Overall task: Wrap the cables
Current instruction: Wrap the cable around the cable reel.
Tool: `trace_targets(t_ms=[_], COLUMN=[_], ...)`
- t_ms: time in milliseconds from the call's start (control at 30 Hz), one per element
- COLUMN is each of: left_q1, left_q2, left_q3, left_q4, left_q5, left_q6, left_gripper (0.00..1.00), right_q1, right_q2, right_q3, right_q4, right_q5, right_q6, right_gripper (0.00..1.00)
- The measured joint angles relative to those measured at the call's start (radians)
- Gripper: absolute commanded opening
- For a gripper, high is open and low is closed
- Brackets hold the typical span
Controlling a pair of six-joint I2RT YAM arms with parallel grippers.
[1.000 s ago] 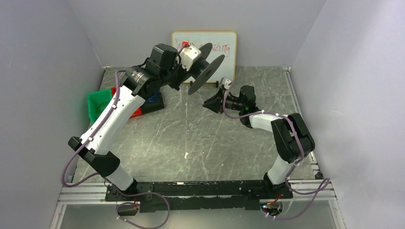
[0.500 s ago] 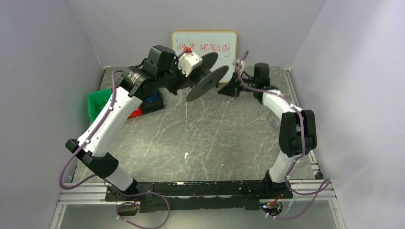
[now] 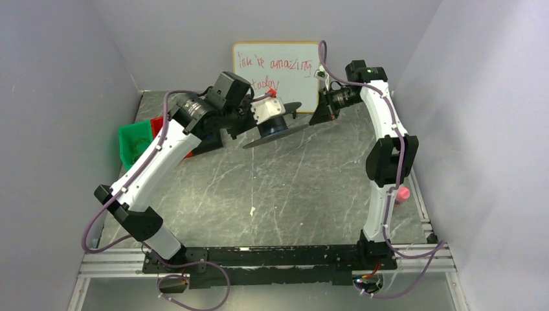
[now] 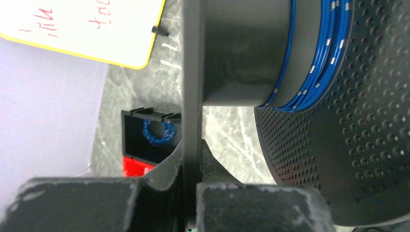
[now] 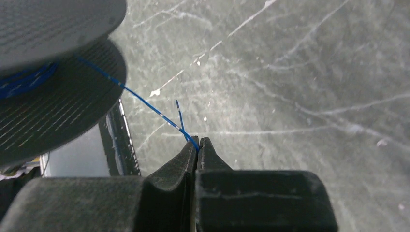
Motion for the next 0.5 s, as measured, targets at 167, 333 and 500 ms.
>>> trace_targets(t_ms=[167,333,500], left_q1=[-0.017,-0.063,-0.127], left_q2=[0.022,0.023,0.023], left_q3=[-0.034,-0.138,-0.214], left_q4=[0.039,0.158,0.228], left_q5=[-0.154,-0.315,-0.394], left_q6=[0.087,0.182,0.283], left_gripper=[0.02,0.02,0.02], right_q1=[-0.021,-0.02,-0.02], right_q2=[-0.017,-0.082,-0.134], right_q3=[0.004,-0.026,-0.07], right_q4=[-0.096,-0.101,-0.1], right_q5=[0.019,0.023,0.033], right_q6=[-0.032,-0.027,-0.033], right_gripper=[0.0,0.0,0.0])
